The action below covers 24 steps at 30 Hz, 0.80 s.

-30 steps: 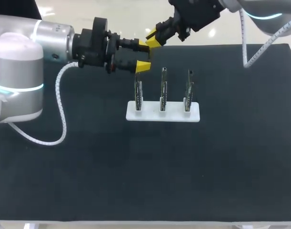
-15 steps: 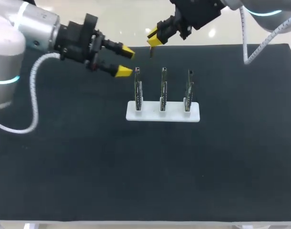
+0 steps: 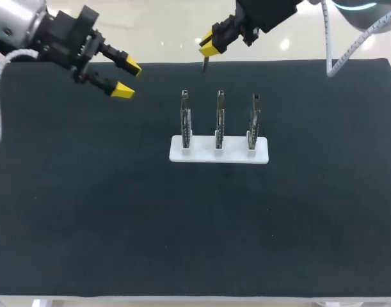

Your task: Pick up the optical module with the left hand, and insert it into the network port with the right hand.

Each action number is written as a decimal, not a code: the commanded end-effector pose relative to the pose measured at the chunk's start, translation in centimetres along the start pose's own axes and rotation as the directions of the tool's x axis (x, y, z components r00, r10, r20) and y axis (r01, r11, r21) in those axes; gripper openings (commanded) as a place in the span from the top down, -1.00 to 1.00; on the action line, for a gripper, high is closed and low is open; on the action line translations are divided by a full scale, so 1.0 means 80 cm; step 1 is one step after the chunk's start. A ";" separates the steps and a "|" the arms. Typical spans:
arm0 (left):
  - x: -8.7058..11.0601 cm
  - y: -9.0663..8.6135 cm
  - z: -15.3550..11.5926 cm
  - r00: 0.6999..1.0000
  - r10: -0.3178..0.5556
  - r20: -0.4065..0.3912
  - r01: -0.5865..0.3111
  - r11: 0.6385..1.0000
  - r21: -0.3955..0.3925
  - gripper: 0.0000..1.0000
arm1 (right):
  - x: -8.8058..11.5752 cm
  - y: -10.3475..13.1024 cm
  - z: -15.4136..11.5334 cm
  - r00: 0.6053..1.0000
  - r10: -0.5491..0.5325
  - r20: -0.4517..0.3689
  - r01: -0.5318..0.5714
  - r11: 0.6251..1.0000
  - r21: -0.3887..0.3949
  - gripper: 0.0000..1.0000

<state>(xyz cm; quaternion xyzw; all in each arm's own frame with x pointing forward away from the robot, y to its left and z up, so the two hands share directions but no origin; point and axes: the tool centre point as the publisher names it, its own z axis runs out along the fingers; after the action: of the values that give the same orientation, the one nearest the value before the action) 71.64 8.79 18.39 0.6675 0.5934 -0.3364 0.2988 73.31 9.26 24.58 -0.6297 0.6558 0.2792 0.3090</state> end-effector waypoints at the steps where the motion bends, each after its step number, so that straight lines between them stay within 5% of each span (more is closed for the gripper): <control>1: -0.001 0.002 -0.018 1.000 0.012 0.003 -0.012 0.999 0.040 -1.00 | -0.003 -0.010 0.002 1.000 -0.004 -0.002 0.004 1.000 -0.015 1.00; 13: -0.001 0.002 -0.018 1.000 0.012 0.003 -0.012 0.999 0.040 -1.00 | 0.005 -0.024 -0.016 1.000 -0.002 -0.022 0.001 0.998 -0.067 1.00; 24: -0.001 0.002 -0.018 1.000 0.012 0.003 -0.012 0.999 0.040 -1.00 | 0.051 -0.042 -0.053 0.995 -0.021 -0.095 0.008 0.991 -0.130 1.00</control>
<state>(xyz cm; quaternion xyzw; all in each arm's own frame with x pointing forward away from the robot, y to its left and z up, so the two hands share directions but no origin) 71.86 9.90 19.29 0.6758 0.5815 -0.3481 0.2899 75.55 3.85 24.26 -0.6630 0.6517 0.2727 0.2477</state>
